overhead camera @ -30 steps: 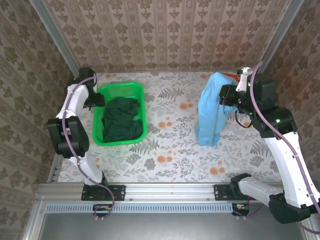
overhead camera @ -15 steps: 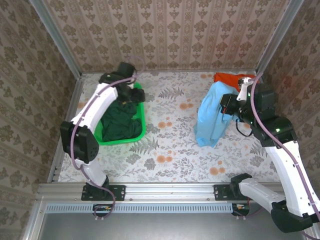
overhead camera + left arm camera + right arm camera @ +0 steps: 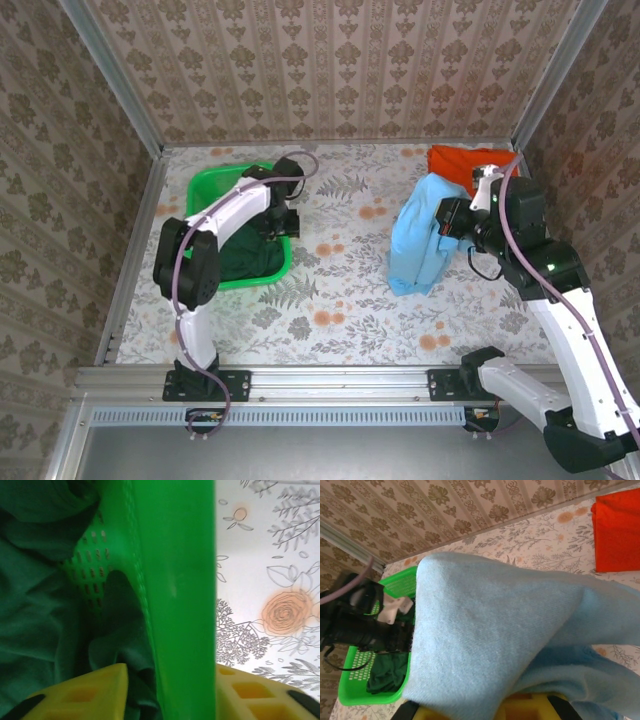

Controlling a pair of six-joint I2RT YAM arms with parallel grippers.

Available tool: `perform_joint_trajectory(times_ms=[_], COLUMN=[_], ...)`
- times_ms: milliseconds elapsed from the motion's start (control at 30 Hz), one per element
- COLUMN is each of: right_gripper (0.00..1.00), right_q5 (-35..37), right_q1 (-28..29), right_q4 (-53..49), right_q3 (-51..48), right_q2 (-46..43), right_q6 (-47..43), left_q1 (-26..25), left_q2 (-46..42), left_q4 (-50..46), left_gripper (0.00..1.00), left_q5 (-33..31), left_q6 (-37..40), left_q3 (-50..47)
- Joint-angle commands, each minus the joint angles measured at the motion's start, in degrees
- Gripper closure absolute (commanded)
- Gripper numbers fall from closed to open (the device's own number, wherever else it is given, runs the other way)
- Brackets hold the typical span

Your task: Fold and stack the t-shirts

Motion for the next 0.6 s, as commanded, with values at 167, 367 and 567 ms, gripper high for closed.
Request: perform_joint_trajectory(times_ms=[167,367,567], right_gripper=[1.0,1.0,1.0], right_q5=[-2.0,-2.9,-5.0], right_q1=[-0.3,-0.2,-0.3], right_q4=[0.0,-1.5,-3.1], right_q3=[0.4,1.0,3.0], right_q2=[-1.9,-2.1,0.0], right_q6=[1.1,1.8,3.5], left_q1=[6.6,15.2,22.2], left_q2=[0.7,0.0,4.6], left_q4=[0.7,1.9,2.6], left_gripper=[0.86,0.98,1.0], left_q5=[-1.1,-4.2,-4.3], left_q6=[8.1,19.4,30.6], left_q3=[-1.3,0.3,9.4])
